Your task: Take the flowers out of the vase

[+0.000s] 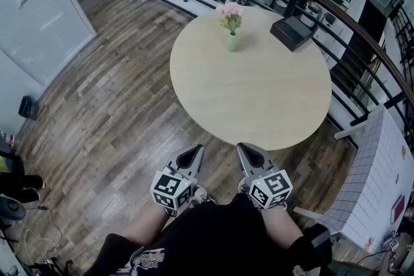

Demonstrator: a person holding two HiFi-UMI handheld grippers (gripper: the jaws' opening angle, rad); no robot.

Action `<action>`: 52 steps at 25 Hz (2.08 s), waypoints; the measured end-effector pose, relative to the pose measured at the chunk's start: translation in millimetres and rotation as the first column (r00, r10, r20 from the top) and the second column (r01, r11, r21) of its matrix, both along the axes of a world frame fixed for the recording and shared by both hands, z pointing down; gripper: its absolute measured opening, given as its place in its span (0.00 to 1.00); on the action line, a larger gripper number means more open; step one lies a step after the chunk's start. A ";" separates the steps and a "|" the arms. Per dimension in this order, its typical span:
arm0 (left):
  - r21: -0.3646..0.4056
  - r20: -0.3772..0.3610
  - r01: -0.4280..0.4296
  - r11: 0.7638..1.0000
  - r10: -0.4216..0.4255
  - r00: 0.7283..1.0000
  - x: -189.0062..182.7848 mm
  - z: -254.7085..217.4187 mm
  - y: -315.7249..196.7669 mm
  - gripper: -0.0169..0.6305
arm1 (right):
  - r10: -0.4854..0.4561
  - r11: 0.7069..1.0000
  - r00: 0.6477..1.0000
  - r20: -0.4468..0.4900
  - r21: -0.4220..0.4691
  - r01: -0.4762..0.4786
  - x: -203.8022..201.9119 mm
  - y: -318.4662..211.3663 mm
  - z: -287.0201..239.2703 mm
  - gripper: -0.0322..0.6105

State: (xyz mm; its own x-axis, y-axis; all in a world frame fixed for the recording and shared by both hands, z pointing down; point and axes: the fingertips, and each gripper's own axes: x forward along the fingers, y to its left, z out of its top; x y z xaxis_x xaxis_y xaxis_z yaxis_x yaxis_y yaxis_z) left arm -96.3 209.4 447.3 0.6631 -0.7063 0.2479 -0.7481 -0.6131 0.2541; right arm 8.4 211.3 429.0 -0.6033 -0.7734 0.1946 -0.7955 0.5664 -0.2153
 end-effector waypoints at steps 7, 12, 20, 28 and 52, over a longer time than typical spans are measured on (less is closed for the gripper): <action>-0.002 -0.001 -0.004 1.000 0.004 1.000 3.0 -0.1 2.8 0.04 | 0.001 1.000 1.000 0.003 0.005 -0.001 1.9 0.4 -1.3 0.08; -0.003 -0.004 -0.004 1.000 0.004 1.000 1.8 1.7 5.1 0.04 | -0.008 0.999 1.000 0.024 0.031 0.007 -1.0 1.7 -4.3 0.08; -0.015 -0.025 0.012 1.000 -0.012 1.000 -4.8 3.4 5.0 0.04 | 0.004 1.000 0.998 0.058 0.011 -0.004 -2.9 -1.6 -3.1 0.08; -0.003 -0.050 0.026 1.000 -0.026 0.998 -12.7 -0.8 2.4 0.04 | -0.022 1.000 0.998 0.064 0.020 0.021 -9.6 -2.1 -2.1 0.08; -0.007 -0.038 0.030 1.000 -0.030 0.999 -3.2 -3.4 -52.9 0.04 | 0.009 1.000 0.998 0.070 0.019 -0.010 6.9 -70.5 -11.3 0.08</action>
State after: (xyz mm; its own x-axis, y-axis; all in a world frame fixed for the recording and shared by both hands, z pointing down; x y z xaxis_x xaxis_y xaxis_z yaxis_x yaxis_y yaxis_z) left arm -99.4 156.5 444.0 0.6505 -0.7247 0.2274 -0.7560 -0.5888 0.2862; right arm 15.3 140.8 417.7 -0.6073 -0.7825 0.1373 -0.7844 0.5633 -0.2596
